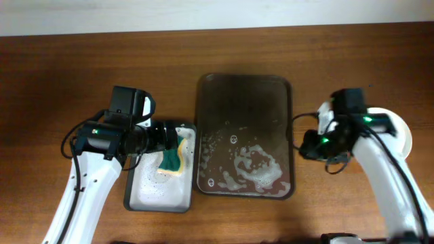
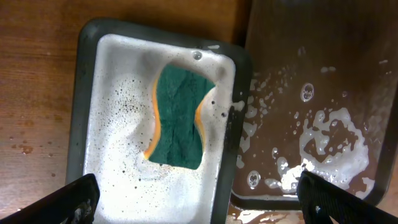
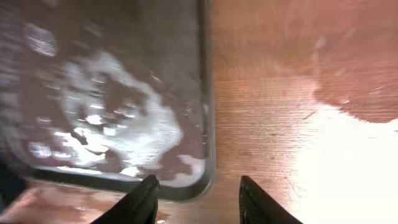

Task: Clean dirty plates on tray and stack at the side

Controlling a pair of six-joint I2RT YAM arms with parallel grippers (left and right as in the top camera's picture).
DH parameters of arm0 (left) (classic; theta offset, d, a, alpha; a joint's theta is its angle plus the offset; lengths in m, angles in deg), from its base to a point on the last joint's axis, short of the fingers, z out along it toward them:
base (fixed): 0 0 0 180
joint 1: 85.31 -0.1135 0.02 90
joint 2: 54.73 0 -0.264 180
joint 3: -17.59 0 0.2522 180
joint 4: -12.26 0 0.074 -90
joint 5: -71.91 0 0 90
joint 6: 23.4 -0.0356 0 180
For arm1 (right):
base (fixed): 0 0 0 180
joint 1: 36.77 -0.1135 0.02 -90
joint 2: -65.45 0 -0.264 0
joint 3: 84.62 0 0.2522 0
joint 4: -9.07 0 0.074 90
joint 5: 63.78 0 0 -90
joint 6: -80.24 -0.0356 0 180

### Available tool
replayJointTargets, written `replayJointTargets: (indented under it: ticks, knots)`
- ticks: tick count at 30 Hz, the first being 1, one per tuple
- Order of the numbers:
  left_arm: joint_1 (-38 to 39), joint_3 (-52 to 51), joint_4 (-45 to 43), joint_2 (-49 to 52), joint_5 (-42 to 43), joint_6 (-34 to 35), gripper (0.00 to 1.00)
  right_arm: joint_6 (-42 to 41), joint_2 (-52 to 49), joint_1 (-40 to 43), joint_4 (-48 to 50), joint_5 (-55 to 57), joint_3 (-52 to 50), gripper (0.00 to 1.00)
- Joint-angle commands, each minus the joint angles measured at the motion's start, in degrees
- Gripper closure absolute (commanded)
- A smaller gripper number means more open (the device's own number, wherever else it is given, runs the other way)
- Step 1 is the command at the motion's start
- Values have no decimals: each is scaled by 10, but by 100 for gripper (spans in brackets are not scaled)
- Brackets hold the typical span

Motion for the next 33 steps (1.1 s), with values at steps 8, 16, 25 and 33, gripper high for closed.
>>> replayJointTargets:
  ticks: [8,16,25,33]
  knots:
    - [-3,10,-2,-3,4,-3,0,26,-182,-26,109,-30,-56,72]
    - [-3,10,-2,-3,4,-3,0,-40,-179,-42,150,105,-76,96]
    - [-3,10,-2,-3,4,-3,0,-35,-174,-41,168,255,-71,96]
    - [-3,10,-2,-3,4,-3,0,86,-175,-43,234,208,-71,96]
